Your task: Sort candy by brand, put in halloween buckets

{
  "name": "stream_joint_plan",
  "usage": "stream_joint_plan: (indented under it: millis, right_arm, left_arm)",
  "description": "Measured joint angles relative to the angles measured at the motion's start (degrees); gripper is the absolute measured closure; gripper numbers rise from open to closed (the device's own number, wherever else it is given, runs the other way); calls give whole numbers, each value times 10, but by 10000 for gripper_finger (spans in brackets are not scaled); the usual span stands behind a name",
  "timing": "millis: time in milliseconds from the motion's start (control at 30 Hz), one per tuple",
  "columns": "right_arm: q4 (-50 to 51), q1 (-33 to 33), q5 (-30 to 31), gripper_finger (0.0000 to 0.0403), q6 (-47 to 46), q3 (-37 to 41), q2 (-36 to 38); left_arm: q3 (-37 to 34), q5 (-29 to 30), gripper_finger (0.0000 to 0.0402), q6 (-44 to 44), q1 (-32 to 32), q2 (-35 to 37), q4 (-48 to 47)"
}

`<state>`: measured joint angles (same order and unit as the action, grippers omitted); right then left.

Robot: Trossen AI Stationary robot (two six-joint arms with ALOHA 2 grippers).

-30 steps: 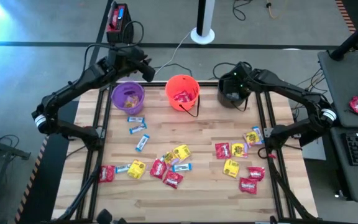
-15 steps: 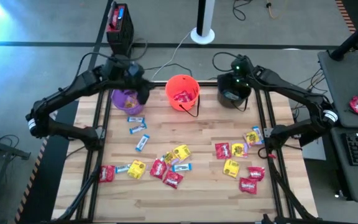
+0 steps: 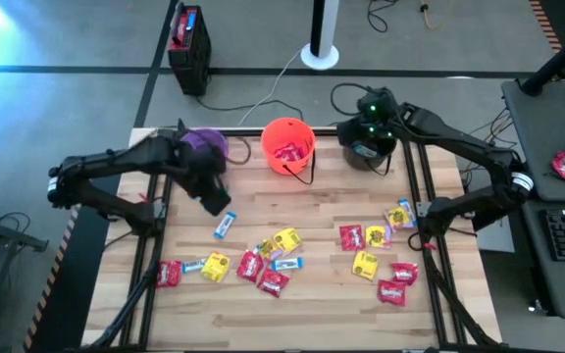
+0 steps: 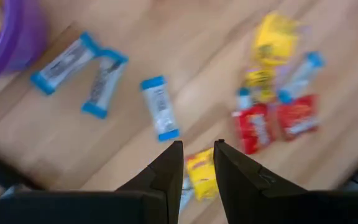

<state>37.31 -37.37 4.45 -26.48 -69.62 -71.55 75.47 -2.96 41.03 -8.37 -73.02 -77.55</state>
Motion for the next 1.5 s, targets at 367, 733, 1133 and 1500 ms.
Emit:
stream_joint_plan:
  millis: [367,733,1133,1500]
  right_arm:
    - [18,10,6,234,-35,-4,0]
    - [12,10,39,239,-57,-4,0]
    - [13,10,42,241,-59,-4,0]
    - [14,10,46,240,-49,-4,-1]
  left_arm:
    - [-204,20,327,106,54,-2,209]
    - [-289,55,327,150,47,-71,278]
    - [-271,50,236,148,49,-150,308]
    - [-271,52,195,126,50,-200,331]
